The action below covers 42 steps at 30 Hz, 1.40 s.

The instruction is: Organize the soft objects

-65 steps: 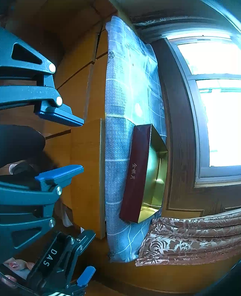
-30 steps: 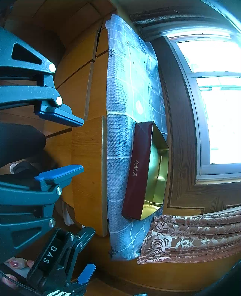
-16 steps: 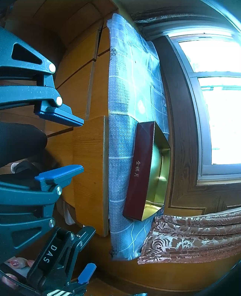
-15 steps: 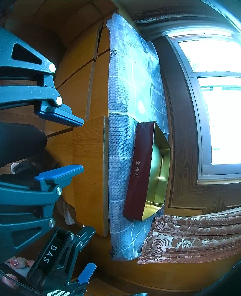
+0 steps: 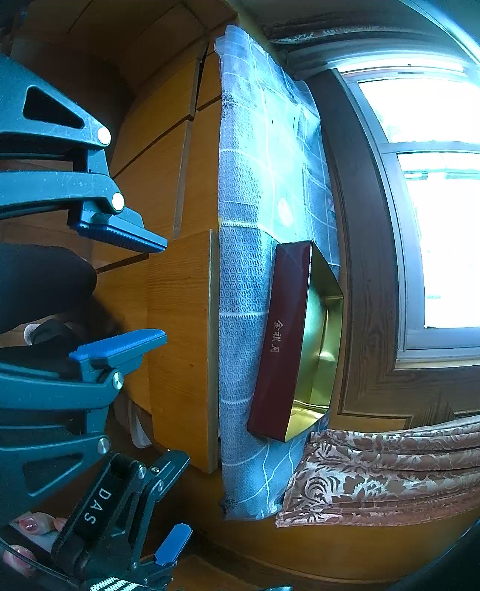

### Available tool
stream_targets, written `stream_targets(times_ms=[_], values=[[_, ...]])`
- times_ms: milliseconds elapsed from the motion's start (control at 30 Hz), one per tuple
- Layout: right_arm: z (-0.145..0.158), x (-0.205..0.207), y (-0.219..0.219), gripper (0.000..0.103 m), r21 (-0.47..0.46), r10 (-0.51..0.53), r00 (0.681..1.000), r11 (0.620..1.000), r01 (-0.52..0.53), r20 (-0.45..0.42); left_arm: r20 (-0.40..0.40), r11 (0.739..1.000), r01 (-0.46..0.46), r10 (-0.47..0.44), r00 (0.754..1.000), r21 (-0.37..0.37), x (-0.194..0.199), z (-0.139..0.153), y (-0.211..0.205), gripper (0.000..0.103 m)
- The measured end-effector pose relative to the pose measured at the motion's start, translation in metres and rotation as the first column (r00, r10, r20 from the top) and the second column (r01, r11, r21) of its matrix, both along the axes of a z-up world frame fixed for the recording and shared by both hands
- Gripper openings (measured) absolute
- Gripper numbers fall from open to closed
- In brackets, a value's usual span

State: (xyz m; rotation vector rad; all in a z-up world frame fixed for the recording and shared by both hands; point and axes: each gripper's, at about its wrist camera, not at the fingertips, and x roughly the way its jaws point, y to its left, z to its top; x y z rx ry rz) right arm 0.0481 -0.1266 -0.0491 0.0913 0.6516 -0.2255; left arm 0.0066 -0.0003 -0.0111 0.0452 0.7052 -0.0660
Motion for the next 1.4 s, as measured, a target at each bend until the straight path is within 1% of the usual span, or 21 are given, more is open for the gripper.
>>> stream_targets(times_ms=[300, 433, 500, 567, 667, 700, 733, 767, 833, 900, 933, 967, 1033, 1067, 1100, 1133, 1167, 1233, 1267, 1333, 1400], values=[[0.0, 0.001, 0.002, 0.103, -0.001, 0.006, 1.0, 1.0, -0.006, -0.002, -0.002, 1.0, 0.003, -0.003, 1.0, 0.001, 0.002, 0.0, 0.0, 0.043], [0.0, 0.003, -0.002, 0.103, 0.011, 0.027, 1.0, 1.0, -0.027, 0.017, -0.028, 0.999, 0.027, -0.028, 0.999, -0.018, 0.008, -0.004, 0.002, 0.043], [0.002, 0.005, -0.005, 0.103, 0.022, 0.078, 0.996, 0.997, -0.079, 0.045, -0.053, 0.995, 0.074, -0.077, 0.996, -0.066, 0.014, -0.009, 0.006, 0.043], [0.003, 0.008, -0.007, 0.103, 0.019, 0.183, 0.979, 0.983, -0.185, 0.085, -0.092, 0.98, 0.128, -0.142, 0.986, -0.15, 0.023, -0.016, 0.013, 0.043], [-0.003, 0.02, -0.004, 0.103, -0.042, 0.307, 0.95, 0.952, -0.305, 0.052, -0.182, 0.938, 0.154, -0.217, 0.959, -0.31, 0.04, -0.032, 0.024, 0.043], [-0.006, 0.022, -0.001, 0.103, -0.07, 0.335, 0.942, 0.941, -0.332, 0.032, -0.202, 0.928, 0.146, -0.224, 0.953, -0.343, 0.044, -0.037, 0.028, 0.044], [-0.011, 0.026, 0.003, 0.103, -0.104, 0.363, 0.932, 0.927, -0.361, 0.0, -0.216, 0.92, 0.139, -0.23, 0.949, -0.367, 0.048, -0.042, 0.03, 0.051], [-0.018, 0.03, 0.008, 0.103, -0.154, 0.404, 0.914, 0.901, -0.406, -0.044, -0.23, 0.916, 0.135, -0.234, 0.944, -0.378, 0.052, -0.046, 0.032, 0.062], [-0.03, 0.036, 0.014, 0.103, -0.233, 0.467, 0.878, 0.847, -0.478, -0.105, -0.232, 0.927, 0.141, -0.23, 0.945, -0.348, 0.054, -0.049, 0.032, 0.074], [-0.036, 0.043, 0.014, 0.103, -0.254, 0.508, 0.849, 0.81, -0.528, -0.145, -0.217, 0.938, 0.195, -0.261, 0.94, -0.285, 0.056, -0.048, 0.028, 0.074], [-0.038, 0.048, 0.013, 0.103, -0.25, 0.541, 0.824, 0.786, -0.566, -0.165, -0.202, 0.941, 0.227, -0.281, 0.938, -0.251, 0.057, -0.047, 0.025, 0.074], [-0.038, 0.053, 0.011, 0.103, -0.241, 0.559, 0.81, 0.774, -0.586, -0.178, -0.156, 0.953, 0.249, -0.276, 0.948, -0.173, 0.056, -0.043, 0.022, 0.074], [-0.038, 0.064, 0.008, 0.103, -0.215, 0.594, 0.779, 0.749, -0.626, -0.2, -0.069, 0.969, 0.244, -0.247, 0.967, -0.049, 0.052, -0.038, 0.019, 0.074], [-0.038, 0.071, 0.006, 0.103, -0.213, 0.607, 0.767, 0.737, -0.641, -0.209, -0.005, 0.967, 0.252, -0.252, 0.968, 0.038, 0.051, -0.035, 0.014, 0.074], [-0.038, 0.074, 0.008, 0.103, -0.22, 0.615, 0.758, 0.726, -0.652, -0.217, 0.007, 0.96, 0.266, -0.267, 0.964, 0.093, 0.053, -0.032, 0.011, 0.074], [-0.039, 0.078, 0.008, 0.103, -0.221, 0.63, 0.741, 0.707, -0.671, -0.233, -0.002, 0.942, 0.304, -0.306, 0.952, 0.142, 0.057, -0.031, 0.006, 0.074], [-0.04, 0.085, 0.008, 0.103, -0.215, 0.646, 0.72, 0.688, -0.693, -0.253, -0.026, 0.928, 0.344, -0.343, 0.939, 0.142, 0.067, -0.03, 0.005, 0.074], [-0.045, 0.094, 0.012, 0.103, -0.209, 0.666, 0.687, 0.656, -0.725, -0.292, -0.076, 0.916, 0.386, -0.38, 0.922, 0.106, 0.081, -0.03, 0.003, 0.074], [-0.047, 0.099, 0.013, 0.103, -0.219, 0.66, 0.683, 0.649, -0.728, -0.312, -0.102, 0.912, 0.404, -0.396, 0.912, 0.074, 0.091, -0.03, 0.006, 0.074], [-0.051, 0.104, 0.016, 0.103, -0.237, 0.661, 0.667, 0.627, -0.742, -0.344, -0.111, 0.905, 0.42, -0.411, 0.905, 0.071, 0.103, -0.03, 0.004, 0.074], [-0.054, 0.111, 0.018, 0.103, -0.238, 0.667, 0.648, 0.606, -0.759, -0.368, -0.124, 0.874, 0.478, -0.467, 0.876, 0.086, 0.112, -0.031, -0.001, 0.074]])
